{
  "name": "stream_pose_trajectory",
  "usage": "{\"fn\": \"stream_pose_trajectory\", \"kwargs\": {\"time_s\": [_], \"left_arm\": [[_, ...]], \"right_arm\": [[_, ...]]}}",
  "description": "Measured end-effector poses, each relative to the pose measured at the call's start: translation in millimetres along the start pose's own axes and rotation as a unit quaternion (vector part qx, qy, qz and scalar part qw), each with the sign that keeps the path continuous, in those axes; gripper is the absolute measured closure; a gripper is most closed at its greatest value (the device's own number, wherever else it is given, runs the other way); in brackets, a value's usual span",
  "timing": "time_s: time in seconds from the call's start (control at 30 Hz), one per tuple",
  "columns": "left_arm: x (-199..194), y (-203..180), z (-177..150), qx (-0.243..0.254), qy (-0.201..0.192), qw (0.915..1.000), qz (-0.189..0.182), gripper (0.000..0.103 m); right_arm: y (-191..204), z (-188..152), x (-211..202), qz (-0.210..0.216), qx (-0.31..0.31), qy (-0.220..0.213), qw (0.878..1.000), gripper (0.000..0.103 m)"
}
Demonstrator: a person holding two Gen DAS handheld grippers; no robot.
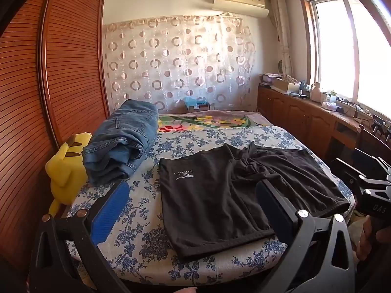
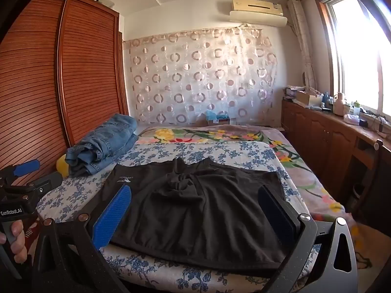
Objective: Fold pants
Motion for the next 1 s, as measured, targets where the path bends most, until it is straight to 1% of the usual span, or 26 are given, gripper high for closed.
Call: {"fn": "stream_pose_trajectory", "kwargs": {"time_s": [1.0], "left_arm": [[0.2, 0.0, 0.1, 0.003, 0.001, 1.0000, 0.001, 0.000]], "right_arm": [[-3.2, 0.1, 2.9, -0.001, 0.001, 0.000, 1.000, 0.000]]}}
Point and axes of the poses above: each gripper's, at about its wrist camera, not at the fingertips, and x roughly the way its jaws point, y to its left, z to its top, the point moved 2 cm from there along x, roughly the way its jaws point, and after that the axes turned 8 degrees about -x, right-handed, at the moved point
